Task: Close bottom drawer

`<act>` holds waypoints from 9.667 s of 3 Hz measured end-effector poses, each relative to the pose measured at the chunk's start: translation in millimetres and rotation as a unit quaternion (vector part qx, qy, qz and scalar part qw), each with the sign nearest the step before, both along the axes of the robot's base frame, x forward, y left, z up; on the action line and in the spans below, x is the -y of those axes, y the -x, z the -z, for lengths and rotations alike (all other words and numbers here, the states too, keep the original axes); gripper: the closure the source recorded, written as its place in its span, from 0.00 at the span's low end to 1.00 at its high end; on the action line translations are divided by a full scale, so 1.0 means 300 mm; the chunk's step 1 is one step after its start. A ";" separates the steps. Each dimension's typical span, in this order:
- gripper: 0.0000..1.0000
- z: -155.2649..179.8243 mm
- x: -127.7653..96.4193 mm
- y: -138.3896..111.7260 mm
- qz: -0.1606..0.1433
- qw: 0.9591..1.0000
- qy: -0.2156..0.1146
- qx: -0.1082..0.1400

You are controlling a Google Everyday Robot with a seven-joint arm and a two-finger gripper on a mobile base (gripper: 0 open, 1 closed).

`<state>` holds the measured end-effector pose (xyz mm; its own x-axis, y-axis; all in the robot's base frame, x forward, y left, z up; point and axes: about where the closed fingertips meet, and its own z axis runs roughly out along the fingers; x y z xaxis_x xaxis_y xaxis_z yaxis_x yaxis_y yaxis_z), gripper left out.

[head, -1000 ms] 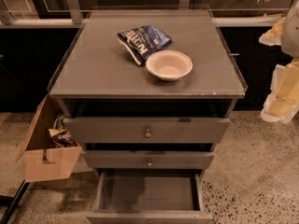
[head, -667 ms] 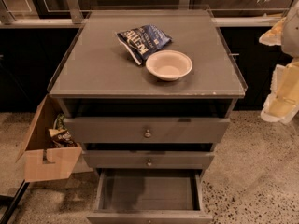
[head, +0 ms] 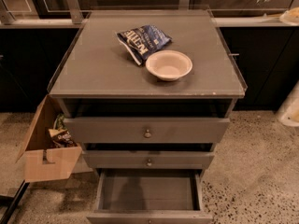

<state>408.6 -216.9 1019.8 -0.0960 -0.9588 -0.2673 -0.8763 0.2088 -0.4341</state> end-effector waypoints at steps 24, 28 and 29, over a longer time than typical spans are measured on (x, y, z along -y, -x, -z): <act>1.00 1.404 -0.316 0.089 0.055 0.930 -0.345 -0.113; 1.00 1.784 -0.361 0.117 0.037 0.896 -0.400 -0.190; 1.00 1.783 -0.361 0.116 0.037 0.896 -0.399 -0.190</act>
Offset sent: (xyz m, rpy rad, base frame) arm -0.0047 0.0139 -0.0026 0.1007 -0.0078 0.0845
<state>373.8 -108.6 484.8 -0.3805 -0.4639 -0.8000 -0.9004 0.3832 0.2061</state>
